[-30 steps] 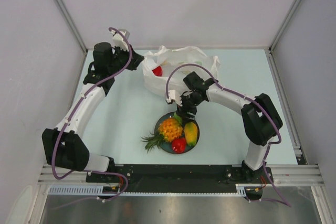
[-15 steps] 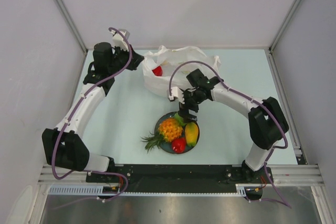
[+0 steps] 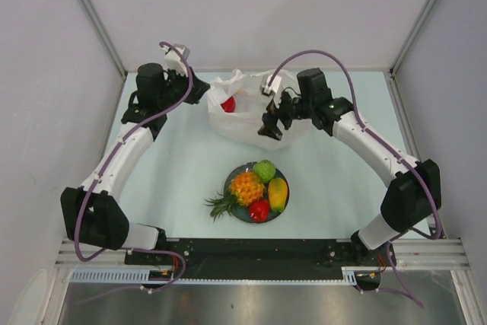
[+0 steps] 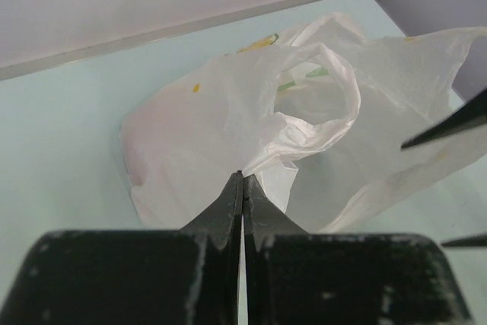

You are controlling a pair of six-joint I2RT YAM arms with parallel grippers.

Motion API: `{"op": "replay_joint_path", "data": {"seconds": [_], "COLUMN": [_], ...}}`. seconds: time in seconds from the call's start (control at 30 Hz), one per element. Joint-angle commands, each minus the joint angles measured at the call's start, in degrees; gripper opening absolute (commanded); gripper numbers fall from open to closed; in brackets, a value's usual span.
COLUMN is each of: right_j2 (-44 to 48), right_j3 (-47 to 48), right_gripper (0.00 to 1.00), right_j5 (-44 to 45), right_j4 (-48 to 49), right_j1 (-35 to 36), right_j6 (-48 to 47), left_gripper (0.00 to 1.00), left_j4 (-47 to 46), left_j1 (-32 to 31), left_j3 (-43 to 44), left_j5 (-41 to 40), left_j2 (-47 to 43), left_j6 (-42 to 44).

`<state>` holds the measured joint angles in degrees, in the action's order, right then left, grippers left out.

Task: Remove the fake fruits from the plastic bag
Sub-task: Adjust the plastic bag at the center of the board.

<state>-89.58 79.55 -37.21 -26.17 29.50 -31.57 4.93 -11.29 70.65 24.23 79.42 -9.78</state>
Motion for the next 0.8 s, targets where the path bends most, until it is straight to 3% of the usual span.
{"op": "replay_joint_path", "data": {"seconds": [0.0,0.27,0.43,0.6,0.77], "right_j2": [-1.2,-9.56,-12.02,-13.78,-18.59], "right_j3": [3.59,1.59,-0.71,-0.45,4.2], "right_gripper": [0.85,0.68,0.69,0.72,0.75], "right_j5": [2.75,11.62,15.32,22.7,25.96], "right_j4": [13.6,11.93,14.92,22.12,22.92], "right_j1": [-1.28,4.33,10.23,9.62,7.25], "right_j6": [13.11,11.89,13.37,16.28,19.6], "left_gripper": [0.0,0.0,0.0,0.0,0.0], "left_j4": [0.08,1.13,2.01,3.59,4.82], "left_j1": [-0.31,-0.22,-0.23,-0.23,-0.22], "left_j3": [-1.83,-8.86,-14.65,-19.67,-23.28], "left_j5": [0.56,-0.23,-0.85,-3.92,-4.63], "left_j2": [-4.35,-10.5,-13.58,-17.36,-19.39], "left_j6": [2.66,4.24,5.29,7.76,8.29]}}
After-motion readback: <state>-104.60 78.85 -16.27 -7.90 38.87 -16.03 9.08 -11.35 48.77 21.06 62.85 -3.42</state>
